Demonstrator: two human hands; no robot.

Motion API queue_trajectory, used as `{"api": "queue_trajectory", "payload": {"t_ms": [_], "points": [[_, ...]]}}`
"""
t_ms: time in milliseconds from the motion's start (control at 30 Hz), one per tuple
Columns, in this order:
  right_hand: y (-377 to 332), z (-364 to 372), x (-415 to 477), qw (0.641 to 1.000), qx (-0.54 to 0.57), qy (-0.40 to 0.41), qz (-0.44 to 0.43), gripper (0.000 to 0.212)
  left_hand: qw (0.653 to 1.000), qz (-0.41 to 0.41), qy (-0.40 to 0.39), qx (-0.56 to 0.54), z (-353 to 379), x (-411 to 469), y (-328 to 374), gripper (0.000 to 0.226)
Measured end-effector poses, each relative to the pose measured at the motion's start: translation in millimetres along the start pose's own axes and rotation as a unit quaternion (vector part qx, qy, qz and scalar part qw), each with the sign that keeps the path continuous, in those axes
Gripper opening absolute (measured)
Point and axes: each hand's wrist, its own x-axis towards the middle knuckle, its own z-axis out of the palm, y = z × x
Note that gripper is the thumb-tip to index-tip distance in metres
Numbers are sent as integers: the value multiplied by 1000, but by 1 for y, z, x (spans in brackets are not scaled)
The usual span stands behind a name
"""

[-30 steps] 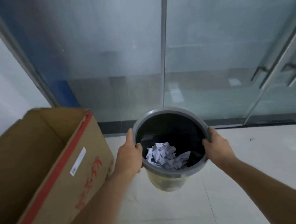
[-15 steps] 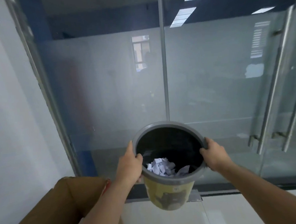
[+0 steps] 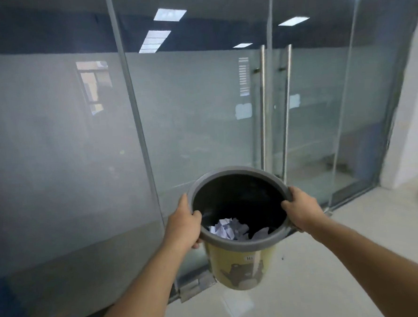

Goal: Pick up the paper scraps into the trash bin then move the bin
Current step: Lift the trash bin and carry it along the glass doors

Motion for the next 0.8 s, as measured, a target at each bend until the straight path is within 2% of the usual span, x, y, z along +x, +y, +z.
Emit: {"api": "queue_trajectory", "payload": {"t_ms": [133, 267, 800], "points": [[51, -51, 2, 998, 2, 38, 54, 27, 997, 9, -69, -22, 71, 2, 27, 64], [84, -86, 12, 996, 8, 60, 69, 20, 993, 12, -109, -40, 116, 4, 53, 65], [151, -134, 123, 996, 53, 32, 59, 27, 996, 35, -84, 4, 212, 62, 134, 63]]}}
